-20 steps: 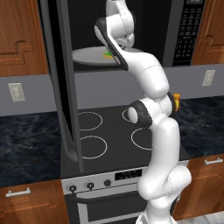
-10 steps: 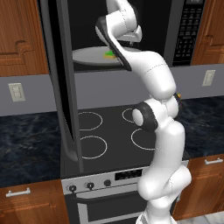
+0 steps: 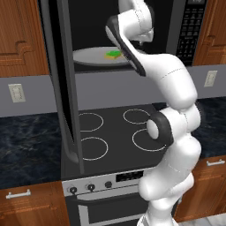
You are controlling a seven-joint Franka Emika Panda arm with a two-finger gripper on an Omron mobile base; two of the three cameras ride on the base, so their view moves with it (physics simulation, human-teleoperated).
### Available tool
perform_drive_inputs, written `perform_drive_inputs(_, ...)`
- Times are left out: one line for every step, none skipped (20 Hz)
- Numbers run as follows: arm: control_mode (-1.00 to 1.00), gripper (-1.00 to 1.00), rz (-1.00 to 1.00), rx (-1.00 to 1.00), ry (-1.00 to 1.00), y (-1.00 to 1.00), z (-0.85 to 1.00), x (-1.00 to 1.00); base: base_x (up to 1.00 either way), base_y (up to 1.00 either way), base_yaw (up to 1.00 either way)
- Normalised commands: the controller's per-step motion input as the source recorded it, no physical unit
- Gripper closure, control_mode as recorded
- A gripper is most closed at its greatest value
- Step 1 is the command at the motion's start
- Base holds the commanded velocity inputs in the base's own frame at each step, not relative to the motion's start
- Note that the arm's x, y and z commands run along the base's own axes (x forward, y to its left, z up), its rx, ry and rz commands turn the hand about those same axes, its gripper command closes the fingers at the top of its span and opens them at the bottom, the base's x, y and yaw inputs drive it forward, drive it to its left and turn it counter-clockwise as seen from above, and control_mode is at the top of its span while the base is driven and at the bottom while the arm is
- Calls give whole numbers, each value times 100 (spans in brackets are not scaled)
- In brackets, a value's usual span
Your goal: Place the sponge inside the microwave to prepare for sanitizing.
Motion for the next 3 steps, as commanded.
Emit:
perform_drive_inputs(-100, -100, 16, 0, -31, -12, -35, -88, 0, 0, 0)
perform_drive_inputs(-100, -100, 16, 0, -28, -11, -38, -84, 0, 0, 0)
perform_drive_inputs(-100, -100, 15, 0, -26, -11, -46, -83, 0, 0, 0)
